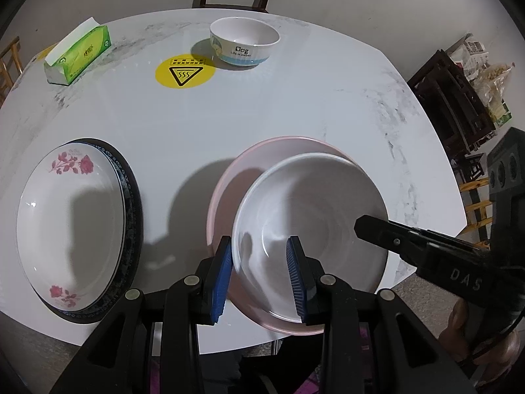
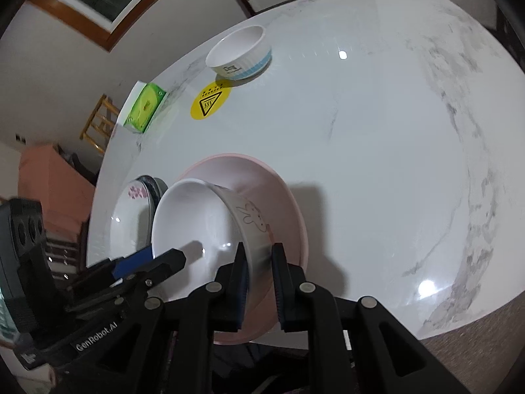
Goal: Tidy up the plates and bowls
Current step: 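Open both tools and lift them off the nested white bowl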
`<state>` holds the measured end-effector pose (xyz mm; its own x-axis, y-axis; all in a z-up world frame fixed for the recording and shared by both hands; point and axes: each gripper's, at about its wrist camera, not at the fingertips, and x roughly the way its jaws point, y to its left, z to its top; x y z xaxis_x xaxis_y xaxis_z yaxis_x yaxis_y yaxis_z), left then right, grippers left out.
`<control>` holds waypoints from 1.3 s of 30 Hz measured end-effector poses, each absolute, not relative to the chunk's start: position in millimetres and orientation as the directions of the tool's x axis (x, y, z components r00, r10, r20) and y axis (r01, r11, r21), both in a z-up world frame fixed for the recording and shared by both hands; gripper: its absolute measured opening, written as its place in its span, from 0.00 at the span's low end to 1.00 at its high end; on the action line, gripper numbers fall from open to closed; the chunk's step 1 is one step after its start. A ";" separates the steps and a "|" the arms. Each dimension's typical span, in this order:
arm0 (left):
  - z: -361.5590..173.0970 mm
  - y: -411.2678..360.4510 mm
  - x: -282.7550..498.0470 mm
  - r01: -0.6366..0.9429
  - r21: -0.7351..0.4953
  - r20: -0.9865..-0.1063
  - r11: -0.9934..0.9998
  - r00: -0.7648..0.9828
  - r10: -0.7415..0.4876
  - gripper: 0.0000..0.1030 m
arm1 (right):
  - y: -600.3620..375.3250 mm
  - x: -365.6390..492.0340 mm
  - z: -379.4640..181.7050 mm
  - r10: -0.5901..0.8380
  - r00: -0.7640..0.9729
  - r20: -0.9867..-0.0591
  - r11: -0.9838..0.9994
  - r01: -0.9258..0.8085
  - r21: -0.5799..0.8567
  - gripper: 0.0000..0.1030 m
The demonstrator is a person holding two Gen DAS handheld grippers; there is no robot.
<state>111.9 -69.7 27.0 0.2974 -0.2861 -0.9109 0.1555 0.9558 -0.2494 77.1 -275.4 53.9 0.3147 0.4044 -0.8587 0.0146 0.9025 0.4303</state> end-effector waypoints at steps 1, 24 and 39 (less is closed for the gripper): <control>26.7 -68.6 112.5 0.154 -0.251 -0.911 0.956 0.297 -0.287 0.28 | -274.2 76.7 56.3 0.391 0.331 -0.859 0.910 0.000 0.414 0.16; 49.4 -70.2 111.0 0.191 -0.174 -0.884 0.966 0.402 -0.239 0.40 | -284.8 68.6 70.1 0.461 0.417 -0.784 0.875 -0.064 0.480 0.18; 62.8 -70.3 122.6 0.187 -0.071 -0.865 0.980 0.477 -0.154 0.50 | -321.4 72.5 80.1 0.451 0.456 -0.767 0.872 -0.042 0.488 0.18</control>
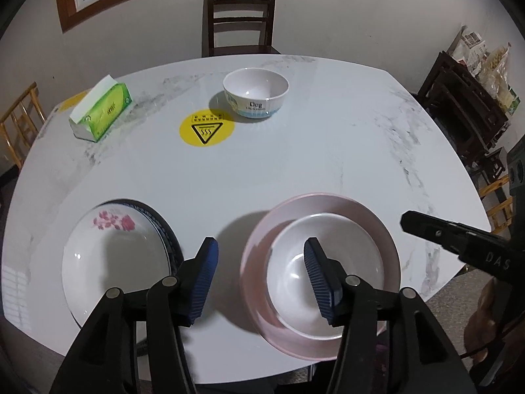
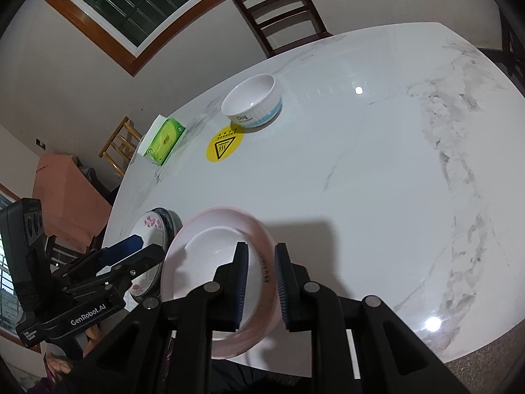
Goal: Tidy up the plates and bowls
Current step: 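Open both tools and lift them off the nested white bowl, then move both tools toward the small white 'Dog' bowl with blue band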
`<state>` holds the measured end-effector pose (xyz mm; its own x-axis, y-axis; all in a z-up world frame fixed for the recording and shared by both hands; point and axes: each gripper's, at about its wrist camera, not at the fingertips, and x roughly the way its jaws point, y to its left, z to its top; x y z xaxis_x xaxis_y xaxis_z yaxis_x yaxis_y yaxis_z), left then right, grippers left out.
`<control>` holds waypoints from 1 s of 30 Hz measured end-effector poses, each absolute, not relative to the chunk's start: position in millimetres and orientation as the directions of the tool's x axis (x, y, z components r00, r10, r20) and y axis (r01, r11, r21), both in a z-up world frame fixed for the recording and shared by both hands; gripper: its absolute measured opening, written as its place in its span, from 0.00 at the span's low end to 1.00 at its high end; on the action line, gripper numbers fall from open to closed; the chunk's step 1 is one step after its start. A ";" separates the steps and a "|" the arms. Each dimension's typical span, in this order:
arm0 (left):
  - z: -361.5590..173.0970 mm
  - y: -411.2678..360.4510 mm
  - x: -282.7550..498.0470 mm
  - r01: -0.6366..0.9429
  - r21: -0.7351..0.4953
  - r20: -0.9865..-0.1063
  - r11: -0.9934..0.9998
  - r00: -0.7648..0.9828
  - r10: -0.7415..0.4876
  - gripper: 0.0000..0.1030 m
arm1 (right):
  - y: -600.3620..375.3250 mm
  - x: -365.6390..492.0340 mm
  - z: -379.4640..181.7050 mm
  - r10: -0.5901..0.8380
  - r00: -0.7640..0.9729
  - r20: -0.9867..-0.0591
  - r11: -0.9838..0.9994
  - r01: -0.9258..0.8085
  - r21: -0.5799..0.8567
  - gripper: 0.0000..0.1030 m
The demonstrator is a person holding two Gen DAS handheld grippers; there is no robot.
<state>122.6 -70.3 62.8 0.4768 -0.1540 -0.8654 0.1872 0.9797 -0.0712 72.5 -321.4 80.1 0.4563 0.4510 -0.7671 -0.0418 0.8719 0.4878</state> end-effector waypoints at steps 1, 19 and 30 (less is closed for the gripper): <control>63.1 -70.5 123.7 0.185 -0.063 -0.864 0.981 0.481 -0.146 0.51 | -323.0 74.1 81.1 0.449 0.458 -0.767 0.873 -0.043 0.486 0.18; 42.4 -67.3 165.4 0.146 0.059 -0.869 0.988 0.495 -0.021 0.63 | -363.2 111.8 67.3 0.376 0.506 -0.777 0.912 -0.051 0.408 0.18; 28.1 -58.0 212.6 0.094 0.100 -0.869 0.991 0.493 0.041 0.69 | -362.6 160.3 50.3 0.396 0.495 -0.773 0.904 -0.061 0.424 0.19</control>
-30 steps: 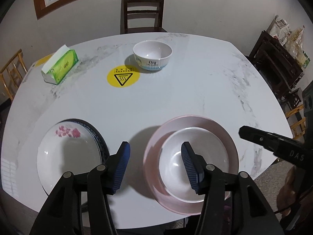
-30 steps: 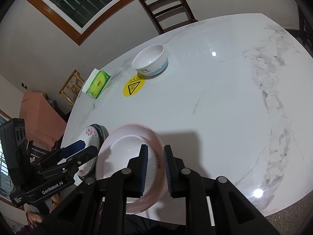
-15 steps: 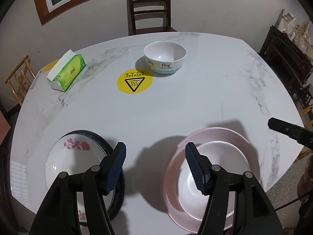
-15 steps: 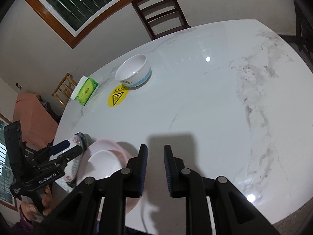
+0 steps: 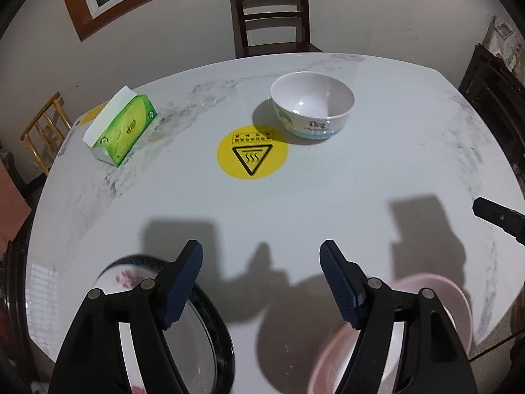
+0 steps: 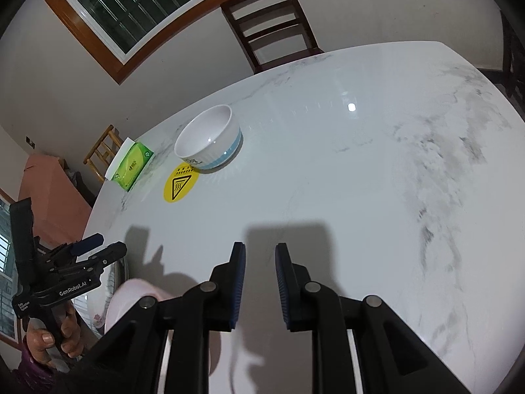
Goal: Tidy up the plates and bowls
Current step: 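Move both tools toward the small white 'Dog' bowl with blue band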
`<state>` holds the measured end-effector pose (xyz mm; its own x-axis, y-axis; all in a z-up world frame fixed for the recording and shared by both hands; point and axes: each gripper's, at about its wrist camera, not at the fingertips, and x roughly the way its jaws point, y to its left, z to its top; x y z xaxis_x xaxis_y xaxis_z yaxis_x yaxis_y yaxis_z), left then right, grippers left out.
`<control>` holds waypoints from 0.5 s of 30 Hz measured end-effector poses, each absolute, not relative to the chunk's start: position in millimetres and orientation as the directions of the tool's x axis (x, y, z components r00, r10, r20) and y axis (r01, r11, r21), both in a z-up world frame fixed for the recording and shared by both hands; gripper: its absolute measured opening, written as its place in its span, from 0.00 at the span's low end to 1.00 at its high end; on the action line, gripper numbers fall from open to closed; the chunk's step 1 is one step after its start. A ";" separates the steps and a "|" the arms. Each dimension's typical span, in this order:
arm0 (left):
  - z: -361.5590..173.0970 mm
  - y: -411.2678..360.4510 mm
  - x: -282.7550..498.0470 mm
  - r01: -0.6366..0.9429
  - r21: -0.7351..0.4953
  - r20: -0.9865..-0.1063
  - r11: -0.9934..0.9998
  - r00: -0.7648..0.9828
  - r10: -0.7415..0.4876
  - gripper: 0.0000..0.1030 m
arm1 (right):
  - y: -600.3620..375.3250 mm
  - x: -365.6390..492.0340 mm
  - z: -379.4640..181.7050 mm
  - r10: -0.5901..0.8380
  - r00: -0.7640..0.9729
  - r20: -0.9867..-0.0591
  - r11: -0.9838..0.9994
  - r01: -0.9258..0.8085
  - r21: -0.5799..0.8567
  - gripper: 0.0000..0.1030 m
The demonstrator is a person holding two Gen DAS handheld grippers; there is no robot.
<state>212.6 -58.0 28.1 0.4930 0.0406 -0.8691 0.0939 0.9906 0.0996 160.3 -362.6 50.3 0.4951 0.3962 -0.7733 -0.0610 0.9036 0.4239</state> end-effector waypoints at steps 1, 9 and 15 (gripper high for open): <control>27.0 -57.7 216.6 0.090 0.109 -0.868 0.990 0.494 0.051 0.69 | -360.7 165.2 48.8 0.399 0.491 -0.774 0.903 -0.066 0.424 0.19; 13.3 -48.1 261.9 0.055 0.067 -0.886 0.996 0.463 0.034 0.71 | -353.5 204.9 37.2 0.411 0.472 -0.780 0.903 -0.096 0.418 0.19; 4.7 -44.1 292.1 0.055 0.018 -0.895 0.998 0.446 -0.008 0.71 | -354.9 233.7 28.2 0.459 0.471 -0.753 0.874 -0.089 0.477 0.19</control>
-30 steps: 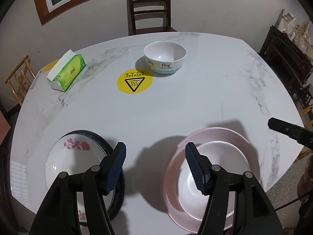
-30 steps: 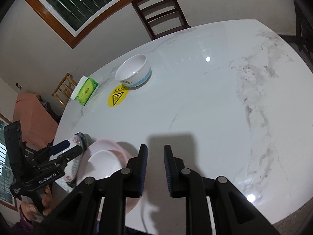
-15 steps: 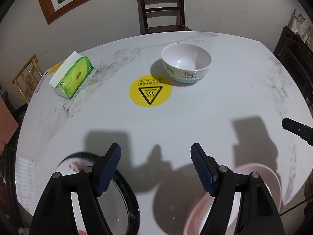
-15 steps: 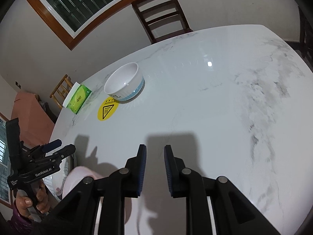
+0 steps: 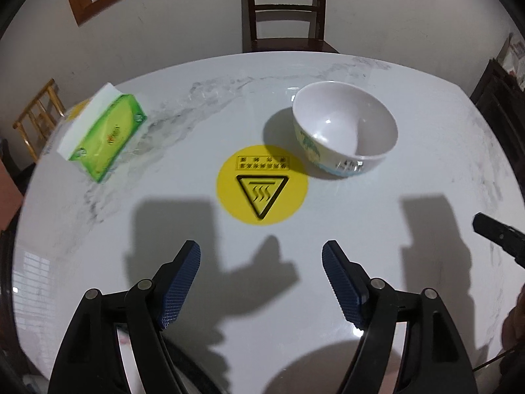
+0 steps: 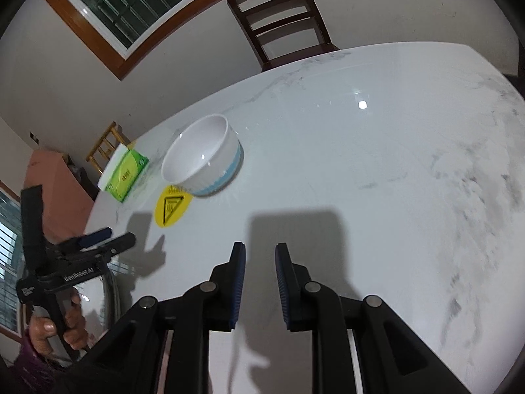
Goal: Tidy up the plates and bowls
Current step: 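Move both tools toward the small white 'Dog' bowl with blue band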
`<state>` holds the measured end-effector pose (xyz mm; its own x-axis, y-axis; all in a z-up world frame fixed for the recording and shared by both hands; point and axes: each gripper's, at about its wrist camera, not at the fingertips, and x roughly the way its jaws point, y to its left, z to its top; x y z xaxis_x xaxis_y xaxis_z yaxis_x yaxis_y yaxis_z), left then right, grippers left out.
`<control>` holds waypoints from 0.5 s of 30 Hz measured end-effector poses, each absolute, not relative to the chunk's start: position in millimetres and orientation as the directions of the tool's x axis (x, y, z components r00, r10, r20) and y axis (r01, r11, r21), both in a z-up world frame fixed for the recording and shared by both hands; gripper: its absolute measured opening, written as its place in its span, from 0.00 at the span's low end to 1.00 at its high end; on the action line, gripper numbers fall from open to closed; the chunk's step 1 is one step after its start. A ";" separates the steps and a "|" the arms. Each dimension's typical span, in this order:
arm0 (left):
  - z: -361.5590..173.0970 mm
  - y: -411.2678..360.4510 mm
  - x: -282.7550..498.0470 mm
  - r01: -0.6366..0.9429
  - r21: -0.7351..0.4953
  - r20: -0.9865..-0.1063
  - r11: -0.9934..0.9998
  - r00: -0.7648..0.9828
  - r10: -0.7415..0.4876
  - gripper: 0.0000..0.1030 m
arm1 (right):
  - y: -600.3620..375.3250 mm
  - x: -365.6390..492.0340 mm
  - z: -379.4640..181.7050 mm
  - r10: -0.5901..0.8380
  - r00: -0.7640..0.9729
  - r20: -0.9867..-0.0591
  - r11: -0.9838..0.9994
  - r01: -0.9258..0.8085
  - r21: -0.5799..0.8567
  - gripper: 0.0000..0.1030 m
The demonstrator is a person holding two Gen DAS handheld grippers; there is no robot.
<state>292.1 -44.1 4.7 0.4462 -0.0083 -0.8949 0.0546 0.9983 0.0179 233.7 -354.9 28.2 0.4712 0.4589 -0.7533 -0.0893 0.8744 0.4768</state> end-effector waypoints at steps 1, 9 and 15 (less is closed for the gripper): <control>2.9 -43.8 297.3 0.057 -0.010 -0.900 0.998 0.434 -0.034 0.71 | -354.3 238.9 26.9 0.470 0.469 -0.748 0.867 -0.087 0.490 0.19; 1.3 -33.0 339.5 0.037 -0.197 -0.891 0.980 0.410 -0.195 0.71 | -343.0 287.7 27.8 0.538 0.442 -0.718 0.823 -0.091 0.561 0.19; -7.5 -27.0 374.4 -0.003 -0.251 -0.895 0.968 0.382 -0.230 0.74 | -336.3 329.6 29.2 0.576 0.421 -0.700 0.789 -0.064 0.611 0.22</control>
<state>374.4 -27.0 -7.5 0.3824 -0.2303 -0.8948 -0.0033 0.9681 -0.2506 329.6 -336.3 29.2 0.4215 0.5760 -0.7004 -0.0640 0.7893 0.6106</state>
